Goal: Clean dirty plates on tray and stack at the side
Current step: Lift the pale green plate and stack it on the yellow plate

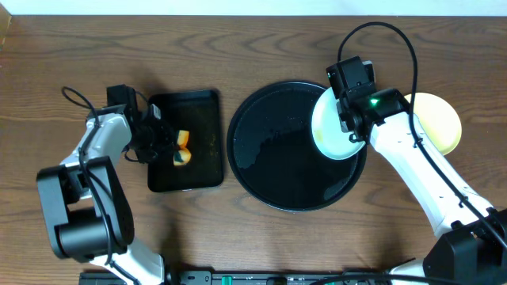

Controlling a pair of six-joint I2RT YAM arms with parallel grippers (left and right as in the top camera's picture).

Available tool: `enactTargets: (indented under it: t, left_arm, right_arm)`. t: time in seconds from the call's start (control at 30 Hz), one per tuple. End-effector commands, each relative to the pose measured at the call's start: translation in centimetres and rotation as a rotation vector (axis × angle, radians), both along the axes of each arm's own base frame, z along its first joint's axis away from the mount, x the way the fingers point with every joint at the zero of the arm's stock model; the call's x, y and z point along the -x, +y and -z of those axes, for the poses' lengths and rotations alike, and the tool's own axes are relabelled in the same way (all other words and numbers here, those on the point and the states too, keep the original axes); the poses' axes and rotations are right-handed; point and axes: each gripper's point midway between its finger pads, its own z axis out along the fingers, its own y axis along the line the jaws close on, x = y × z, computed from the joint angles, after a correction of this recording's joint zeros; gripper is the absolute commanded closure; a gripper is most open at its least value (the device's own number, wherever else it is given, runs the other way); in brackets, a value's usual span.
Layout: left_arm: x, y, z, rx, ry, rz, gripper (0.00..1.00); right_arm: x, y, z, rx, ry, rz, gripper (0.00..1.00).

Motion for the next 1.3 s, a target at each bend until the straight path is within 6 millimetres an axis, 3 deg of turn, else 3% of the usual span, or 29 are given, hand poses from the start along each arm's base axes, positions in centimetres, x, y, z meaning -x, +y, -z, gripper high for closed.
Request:
enactTargets:
  t: [0.0, 0.17, 0.27, 0.5, 0.77, 0.97, 1.13, 1.23, 1.27]
  left_arm:
    - [-0.1, -0.8, -2.2, -0.062, -0.071, 0.068, 0.92]
    - [0.6, 0.3, -2.1, -0.252, -0.043, 0.106, 0.92]
    - [1.0, 0.0, -1.7, -0.278, -0.020, 0.127, 0.92]
    - [1.2, 0.1, -1.1, -0.301, -0.001, 0.133, 0.92]
    - [1.2, 0.0, -1.1, -0.300, -0.003, 0.132, 0.92]
    - [1.2, 0.0, -1.1, -0.300, -0.001, 0.132, 0.92]
    - [1.2, 0.0, -1.1, -0.300, -0.001, 0.132, 0.92]
    - [1.2, 0.0, -1.1, -0.300, -0.001, 0.132, 0.92]
    - [1.2, 0.0, -1.1, -0.300, -0.002, 0.133, 0.92]
  right_arm:
    - [0.1, -0.6, -0.8, -0.094, -0.061, 0.112, 0.99]
    - [0.0, -2.5, 0.2, -0.241, -0.025, 0.205, 0.99]
    - [0.0, -4.4, 0.1, -0.310, -0.027, 0.264, 0.99]
    - [0.9, -10.7, -0.9, -0.465, -0.072, 0.451, 0.99]
    - [4.4, -19.0, 0.0, -0.478, -0.070, 0.718, 0.99]
    - [5.5, -22.7, 0.7, -0.477, -0.095, 0.821, 0.99]
    - [4.9, -24.5, 1.8, -0.476, -0.113, 0.857, 0.99]
    - [3.9, -25.2, 2.2, -0.479, -0.142, 0.852, 0.69]
    - [3.7, -25.1, 2.1, -0.484, -0.149, 0.847, 0.65]
